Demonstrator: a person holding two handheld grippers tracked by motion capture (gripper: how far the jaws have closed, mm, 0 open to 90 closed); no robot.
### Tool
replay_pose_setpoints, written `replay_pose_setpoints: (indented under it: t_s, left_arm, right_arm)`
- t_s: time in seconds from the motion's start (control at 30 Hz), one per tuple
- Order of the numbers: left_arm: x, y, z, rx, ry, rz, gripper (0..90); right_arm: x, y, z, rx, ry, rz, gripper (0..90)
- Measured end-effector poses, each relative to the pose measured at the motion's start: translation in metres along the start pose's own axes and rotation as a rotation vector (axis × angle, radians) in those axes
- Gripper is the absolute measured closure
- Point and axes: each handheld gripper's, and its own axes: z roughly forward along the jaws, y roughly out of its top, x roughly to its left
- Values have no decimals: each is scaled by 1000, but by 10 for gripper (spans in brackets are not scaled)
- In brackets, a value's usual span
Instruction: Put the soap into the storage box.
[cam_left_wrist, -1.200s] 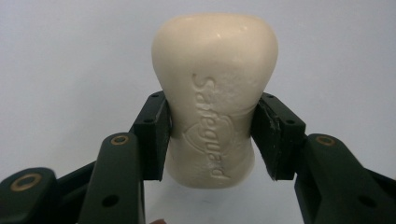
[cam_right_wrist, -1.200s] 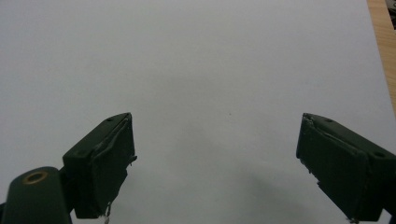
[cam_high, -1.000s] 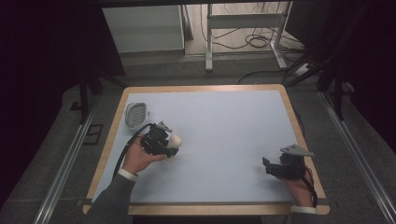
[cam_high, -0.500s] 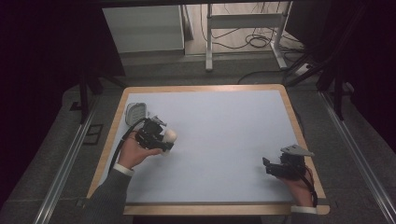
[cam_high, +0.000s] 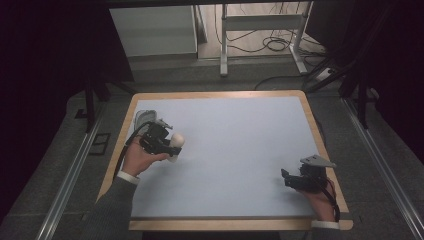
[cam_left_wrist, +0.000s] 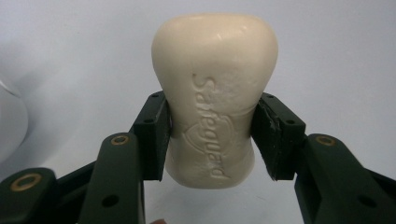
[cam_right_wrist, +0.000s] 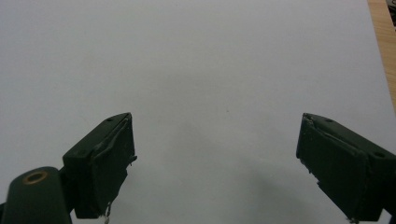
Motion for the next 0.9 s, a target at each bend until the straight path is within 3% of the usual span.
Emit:
replay_pose_setpoints:
  t_s: [0.37, 0.9]
  left_arm:
    - [17, 4, -8, 0, 26, -41, 499]
    - [33, 10, -21, -16, 62, -64, 499]
  right_arm:
    - [1, 0, 0, 0, 5, -7, 115]
    - [0, 0, -1, -4, -2, -1, 115]
